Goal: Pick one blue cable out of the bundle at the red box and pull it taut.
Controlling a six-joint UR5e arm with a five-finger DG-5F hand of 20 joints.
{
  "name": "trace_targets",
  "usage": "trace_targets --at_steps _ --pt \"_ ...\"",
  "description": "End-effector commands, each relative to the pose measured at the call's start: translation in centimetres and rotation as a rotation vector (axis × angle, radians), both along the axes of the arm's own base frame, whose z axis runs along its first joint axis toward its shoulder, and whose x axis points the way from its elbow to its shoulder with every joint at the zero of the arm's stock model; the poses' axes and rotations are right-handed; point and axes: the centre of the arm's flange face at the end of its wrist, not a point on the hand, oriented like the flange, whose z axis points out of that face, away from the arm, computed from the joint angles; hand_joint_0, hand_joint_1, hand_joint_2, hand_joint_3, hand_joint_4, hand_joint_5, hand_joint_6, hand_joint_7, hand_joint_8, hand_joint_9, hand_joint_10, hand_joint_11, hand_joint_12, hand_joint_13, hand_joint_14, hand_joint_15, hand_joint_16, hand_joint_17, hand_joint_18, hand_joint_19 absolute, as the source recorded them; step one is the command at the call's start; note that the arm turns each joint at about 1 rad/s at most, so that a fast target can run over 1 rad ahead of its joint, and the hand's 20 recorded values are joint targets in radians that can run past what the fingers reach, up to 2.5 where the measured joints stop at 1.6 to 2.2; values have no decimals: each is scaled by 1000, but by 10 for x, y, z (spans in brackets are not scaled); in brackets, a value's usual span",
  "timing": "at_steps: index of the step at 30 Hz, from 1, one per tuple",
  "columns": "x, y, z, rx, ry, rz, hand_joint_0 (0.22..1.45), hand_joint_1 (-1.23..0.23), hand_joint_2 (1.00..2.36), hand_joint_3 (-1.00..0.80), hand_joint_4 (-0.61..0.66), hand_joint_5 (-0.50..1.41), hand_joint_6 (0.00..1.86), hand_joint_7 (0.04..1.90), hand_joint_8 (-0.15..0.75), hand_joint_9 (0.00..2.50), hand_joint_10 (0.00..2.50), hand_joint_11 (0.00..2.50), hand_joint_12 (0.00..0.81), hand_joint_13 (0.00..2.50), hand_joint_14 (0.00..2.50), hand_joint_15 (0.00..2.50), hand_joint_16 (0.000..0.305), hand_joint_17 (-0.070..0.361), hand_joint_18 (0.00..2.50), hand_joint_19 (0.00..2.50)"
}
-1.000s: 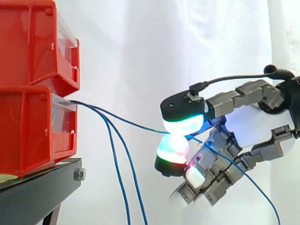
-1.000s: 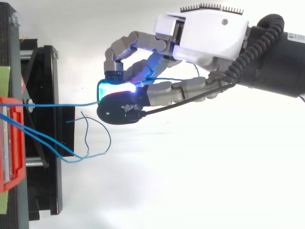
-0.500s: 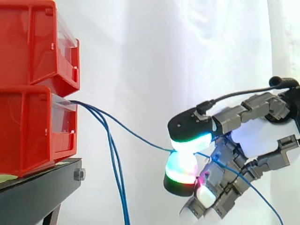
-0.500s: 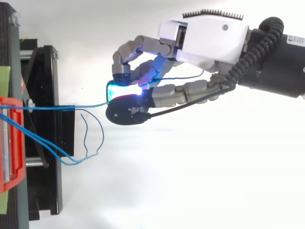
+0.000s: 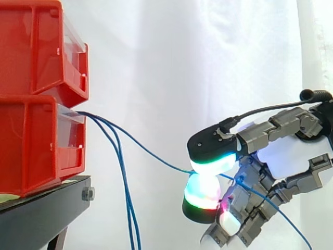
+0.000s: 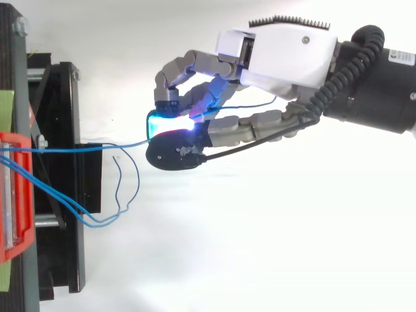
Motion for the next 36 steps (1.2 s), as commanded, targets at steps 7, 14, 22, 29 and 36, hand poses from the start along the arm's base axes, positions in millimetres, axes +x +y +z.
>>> trace_targets --at_steps 7,14,22,29,36 --pt "2 0 4 -34 2 13 641 -877 1010 149 -9 -106 871 1183 398 1013 10 465 378 645 8 175 56 125 647 126" --pt "4 -3 34 -151 45 52 651 -876 1012 137 -19 -114 880 1183 404 1003 9 491 375 640 7 184 54 122 636 140" --pt "-3 -4 52 -201 122 73 658 -877 1014 134 -25 -119 886 1188 400 997 9 502 370 639 8 196 53 120 634 147" --pt "-6 -3 42 -206 147 80 660 -874 1014 133 -24 -121 890 1185 403 1000 9 515 370 643 7 194 53 119 637 153" --pt "-5 -1 17 -199 122 78 660 -868 1016 133 -26 -122 891 1179 401 997 9 513 369 640 8 204 52 118 633 155"
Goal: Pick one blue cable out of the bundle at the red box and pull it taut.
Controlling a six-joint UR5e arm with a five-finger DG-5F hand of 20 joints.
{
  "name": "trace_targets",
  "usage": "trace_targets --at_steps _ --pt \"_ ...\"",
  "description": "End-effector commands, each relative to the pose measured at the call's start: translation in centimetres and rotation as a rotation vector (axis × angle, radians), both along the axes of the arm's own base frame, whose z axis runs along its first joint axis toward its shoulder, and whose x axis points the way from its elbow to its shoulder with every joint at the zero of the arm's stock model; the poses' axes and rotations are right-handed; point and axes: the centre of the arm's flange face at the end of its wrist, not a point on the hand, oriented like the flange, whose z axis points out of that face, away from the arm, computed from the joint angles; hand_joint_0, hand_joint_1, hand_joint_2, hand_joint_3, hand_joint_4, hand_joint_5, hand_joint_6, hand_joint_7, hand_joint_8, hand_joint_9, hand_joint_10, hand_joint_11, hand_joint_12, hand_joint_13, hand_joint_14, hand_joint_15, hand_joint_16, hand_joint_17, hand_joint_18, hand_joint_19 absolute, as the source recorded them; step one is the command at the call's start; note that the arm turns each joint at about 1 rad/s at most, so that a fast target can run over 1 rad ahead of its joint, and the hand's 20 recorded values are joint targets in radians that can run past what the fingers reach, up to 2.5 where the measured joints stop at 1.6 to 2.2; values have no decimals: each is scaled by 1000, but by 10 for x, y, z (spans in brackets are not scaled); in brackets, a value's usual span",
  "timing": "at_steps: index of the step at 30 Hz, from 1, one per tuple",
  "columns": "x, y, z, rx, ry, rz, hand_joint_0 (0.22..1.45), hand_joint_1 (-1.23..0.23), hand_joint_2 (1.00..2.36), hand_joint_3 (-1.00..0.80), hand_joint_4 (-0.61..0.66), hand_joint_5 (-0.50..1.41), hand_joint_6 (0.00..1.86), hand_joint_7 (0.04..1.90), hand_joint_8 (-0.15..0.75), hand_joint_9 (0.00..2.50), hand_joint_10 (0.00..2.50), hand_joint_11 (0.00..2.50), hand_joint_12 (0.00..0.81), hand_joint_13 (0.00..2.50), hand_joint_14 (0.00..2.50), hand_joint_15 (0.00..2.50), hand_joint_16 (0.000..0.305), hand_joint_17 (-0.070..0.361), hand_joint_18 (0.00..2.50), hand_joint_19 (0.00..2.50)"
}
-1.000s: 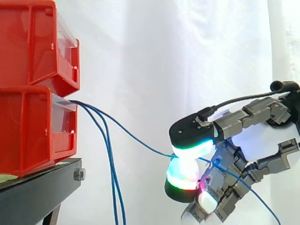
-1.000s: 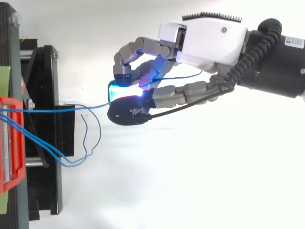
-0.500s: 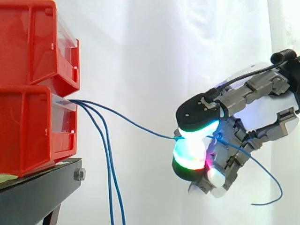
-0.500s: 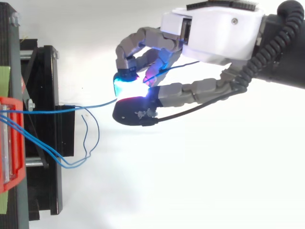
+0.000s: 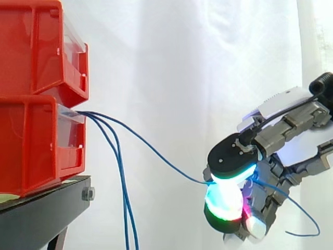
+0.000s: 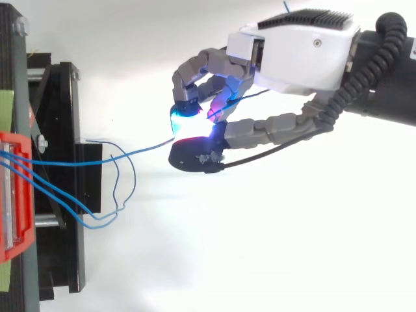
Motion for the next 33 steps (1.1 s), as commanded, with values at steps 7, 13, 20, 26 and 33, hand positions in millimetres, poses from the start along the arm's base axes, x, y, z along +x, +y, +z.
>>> trace_targets --at_steps 7,13,20,26,33 --pt "5 0 -9 12 -51 -1 660 -862 1017 128 -22 -125 894 1164 400 986 12 513 367 633 8 204 52 116 625 166" --pt "4 0 -4 77 -64 25 660 -859 1018 127 -24 -126 895 1158 396 978 10 513 366 627 8 200 51 116 620 167" --pt "-3 0 18 91 -86 35 660 -856 1019 122 -27 -127 896 1158 395 974 12 508 362 625 8 210 51 115 617 161" --pt "-15 -3 45 98 -117 30 659 -854 1019 121 -26 -128 896 1160 394 969 10 515 364 623 8 207 51 114 611 170" --pt "-53 -3 35 211 -229 -3 659 -852 1020 120 -27 -130 897 1154 391 965 10 507 363 617 8 206 51 114 606 172"
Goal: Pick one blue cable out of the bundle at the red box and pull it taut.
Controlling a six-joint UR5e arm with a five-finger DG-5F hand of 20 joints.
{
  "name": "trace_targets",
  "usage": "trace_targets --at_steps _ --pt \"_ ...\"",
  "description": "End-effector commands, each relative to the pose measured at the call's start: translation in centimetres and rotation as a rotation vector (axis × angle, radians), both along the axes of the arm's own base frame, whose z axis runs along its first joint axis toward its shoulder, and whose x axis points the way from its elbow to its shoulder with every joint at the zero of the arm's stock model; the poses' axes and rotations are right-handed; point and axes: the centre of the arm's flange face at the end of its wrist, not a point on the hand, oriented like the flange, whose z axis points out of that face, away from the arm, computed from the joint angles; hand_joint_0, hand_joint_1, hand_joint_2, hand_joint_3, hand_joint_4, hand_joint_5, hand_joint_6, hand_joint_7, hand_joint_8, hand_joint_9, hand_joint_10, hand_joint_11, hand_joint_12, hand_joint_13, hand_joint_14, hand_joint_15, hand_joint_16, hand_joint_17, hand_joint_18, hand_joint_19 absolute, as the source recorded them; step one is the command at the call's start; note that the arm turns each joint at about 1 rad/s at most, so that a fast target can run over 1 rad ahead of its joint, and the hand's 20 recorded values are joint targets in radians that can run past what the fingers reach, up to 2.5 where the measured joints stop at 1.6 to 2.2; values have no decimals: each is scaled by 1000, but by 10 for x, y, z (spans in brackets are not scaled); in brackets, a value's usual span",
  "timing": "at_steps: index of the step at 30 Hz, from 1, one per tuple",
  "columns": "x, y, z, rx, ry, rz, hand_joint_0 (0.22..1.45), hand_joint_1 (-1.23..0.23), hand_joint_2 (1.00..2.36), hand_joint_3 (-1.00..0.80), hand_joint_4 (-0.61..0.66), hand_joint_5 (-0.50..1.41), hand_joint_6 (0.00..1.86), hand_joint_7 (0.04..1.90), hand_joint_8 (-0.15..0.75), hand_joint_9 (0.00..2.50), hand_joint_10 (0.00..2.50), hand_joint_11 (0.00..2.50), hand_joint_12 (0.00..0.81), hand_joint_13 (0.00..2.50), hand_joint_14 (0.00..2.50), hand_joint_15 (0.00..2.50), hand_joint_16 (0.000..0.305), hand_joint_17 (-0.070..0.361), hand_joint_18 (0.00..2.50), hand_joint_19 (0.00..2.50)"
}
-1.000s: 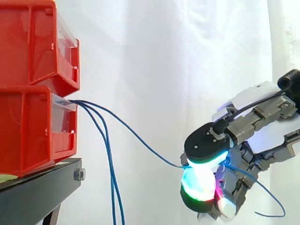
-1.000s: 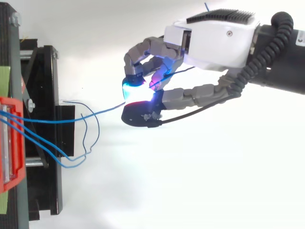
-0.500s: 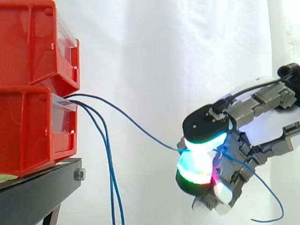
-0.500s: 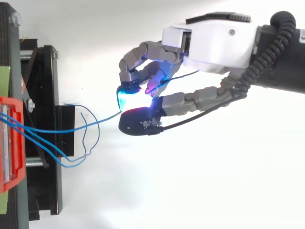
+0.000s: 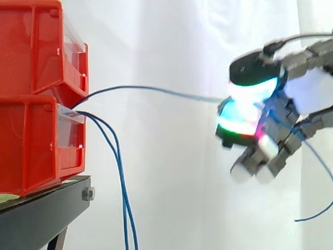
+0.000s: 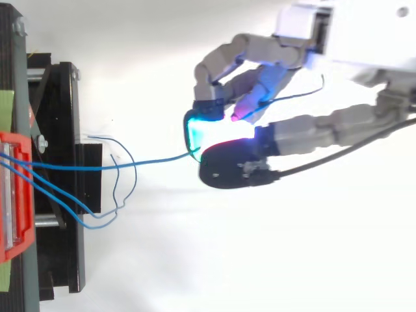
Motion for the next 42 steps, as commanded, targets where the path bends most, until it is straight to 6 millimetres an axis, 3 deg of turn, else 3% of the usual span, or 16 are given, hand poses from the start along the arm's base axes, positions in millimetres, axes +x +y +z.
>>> trace_targets --at_steps 1,5,20,42 --pt "-24 0 -24 81 -95 -20 659 -853 1020 121 -28 -130 897 1152 392 964 12 512 364 615 8 209 51 114 606 172" --pt "-43 -2 -43 111 -173 -32 659 -852 1020 119 -31 -130 897 1153 393 963 10 510 362 613 8 206 51 114 604 166" --pt "-56 -1 -80 200 -194 -39 660 -850 1021 115 -28 -132 897 1157 387 957 13 513 360 609 8 209 50 113 597 176" --pt "-53 3 -81 157 -215 -21 662 -851 1022 113 -31 -133 896 1163 388 957 10 510 358 608 8 207 50 112 596 177"
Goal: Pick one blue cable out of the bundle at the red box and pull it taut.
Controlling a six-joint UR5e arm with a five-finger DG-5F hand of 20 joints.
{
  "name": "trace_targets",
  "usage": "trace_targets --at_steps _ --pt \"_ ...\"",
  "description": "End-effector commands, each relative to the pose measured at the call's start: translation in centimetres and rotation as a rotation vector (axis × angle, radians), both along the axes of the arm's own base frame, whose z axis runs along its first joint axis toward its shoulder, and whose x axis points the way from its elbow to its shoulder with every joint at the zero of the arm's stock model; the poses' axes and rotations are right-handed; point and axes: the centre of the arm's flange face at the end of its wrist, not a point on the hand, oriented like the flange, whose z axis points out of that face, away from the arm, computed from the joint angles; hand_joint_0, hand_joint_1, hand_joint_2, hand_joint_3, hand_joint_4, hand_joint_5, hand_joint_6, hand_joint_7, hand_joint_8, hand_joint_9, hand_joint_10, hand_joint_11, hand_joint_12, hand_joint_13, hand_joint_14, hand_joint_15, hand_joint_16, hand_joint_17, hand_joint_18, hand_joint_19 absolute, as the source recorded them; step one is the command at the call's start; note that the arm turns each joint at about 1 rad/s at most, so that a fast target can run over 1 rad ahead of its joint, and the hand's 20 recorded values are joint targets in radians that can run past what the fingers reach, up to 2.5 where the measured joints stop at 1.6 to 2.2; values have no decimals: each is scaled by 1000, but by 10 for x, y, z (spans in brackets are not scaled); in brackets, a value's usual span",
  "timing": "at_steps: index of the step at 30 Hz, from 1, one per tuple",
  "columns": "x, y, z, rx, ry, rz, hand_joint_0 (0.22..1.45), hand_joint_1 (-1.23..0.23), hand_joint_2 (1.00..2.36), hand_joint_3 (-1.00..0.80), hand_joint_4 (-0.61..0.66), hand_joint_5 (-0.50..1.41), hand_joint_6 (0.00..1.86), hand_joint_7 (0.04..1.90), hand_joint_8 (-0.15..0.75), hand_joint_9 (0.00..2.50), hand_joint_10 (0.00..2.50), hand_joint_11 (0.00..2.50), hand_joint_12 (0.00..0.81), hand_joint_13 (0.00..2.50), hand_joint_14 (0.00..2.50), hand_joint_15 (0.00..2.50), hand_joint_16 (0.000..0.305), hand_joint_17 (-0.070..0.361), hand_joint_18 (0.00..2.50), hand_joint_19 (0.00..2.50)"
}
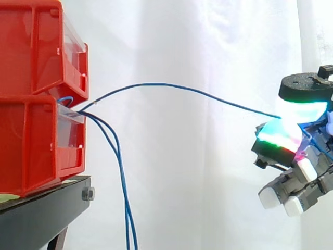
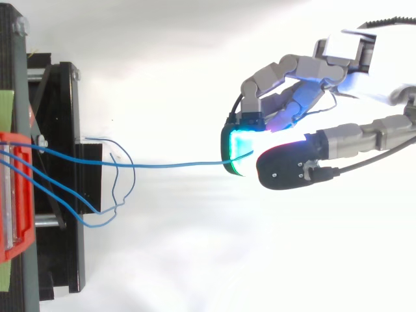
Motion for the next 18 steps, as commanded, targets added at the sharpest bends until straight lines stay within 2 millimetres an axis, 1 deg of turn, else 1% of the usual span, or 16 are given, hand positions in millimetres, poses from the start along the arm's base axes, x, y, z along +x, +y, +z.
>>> trace_targets --at_steps 1,18 --pt "0 0 0 0 0 -1 661 -851 1022 117 -35 -132 896 1155 387 957 10 513 360 608 8 206 50 113 596 176" --pt "0 0 0 -2 2 -2 660 -849 1022 117 -32 -132 896 1153 388 955 10 510 360 608 8 210 50 113 600 172"
